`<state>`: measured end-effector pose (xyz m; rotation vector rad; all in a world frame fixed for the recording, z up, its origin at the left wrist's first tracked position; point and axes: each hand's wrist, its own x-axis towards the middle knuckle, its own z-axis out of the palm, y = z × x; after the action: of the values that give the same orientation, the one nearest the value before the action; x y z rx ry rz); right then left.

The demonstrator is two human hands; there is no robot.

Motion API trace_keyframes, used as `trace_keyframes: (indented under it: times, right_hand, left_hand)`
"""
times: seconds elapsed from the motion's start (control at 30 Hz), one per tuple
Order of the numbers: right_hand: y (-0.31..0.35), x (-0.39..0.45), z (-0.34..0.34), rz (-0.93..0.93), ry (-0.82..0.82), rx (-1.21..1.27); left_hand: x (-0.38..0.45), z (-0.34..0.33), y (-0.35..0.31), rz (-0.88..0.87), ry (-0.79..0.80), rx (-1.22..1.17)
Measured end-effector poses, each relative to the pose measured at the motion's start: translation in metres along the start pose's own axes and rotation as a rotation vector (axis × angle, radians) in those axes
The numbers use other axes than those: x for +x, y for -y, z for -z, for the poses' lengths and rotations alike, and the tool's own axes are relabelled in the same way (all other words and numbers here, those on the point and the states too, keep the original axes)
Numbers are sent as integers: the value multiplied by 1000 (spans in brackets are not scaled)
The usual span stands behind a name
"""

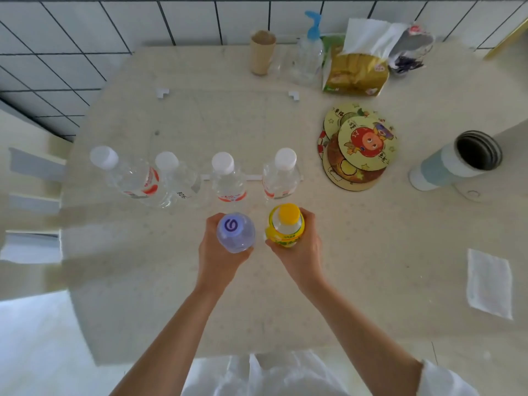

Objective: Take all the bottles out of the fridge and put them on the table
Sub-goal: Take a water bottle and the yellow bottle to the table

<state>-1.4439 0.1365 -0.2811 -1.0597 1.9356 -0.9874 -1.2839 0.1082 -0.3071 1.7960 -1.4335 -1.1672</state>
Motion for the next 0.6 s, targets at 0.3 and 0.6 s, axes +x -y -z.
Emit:
trace_keyframes:
  times: [0.3, 0.6]
  right_hand:
    - [-3, -5, -9, -25, -84, 8]
    - [-1, -6, -12, 37, -58, 27]
  left_hand:
    - [2, 8, 4, -56, 7, 81]
    - [10, 11, 2, -68, 105, 72]
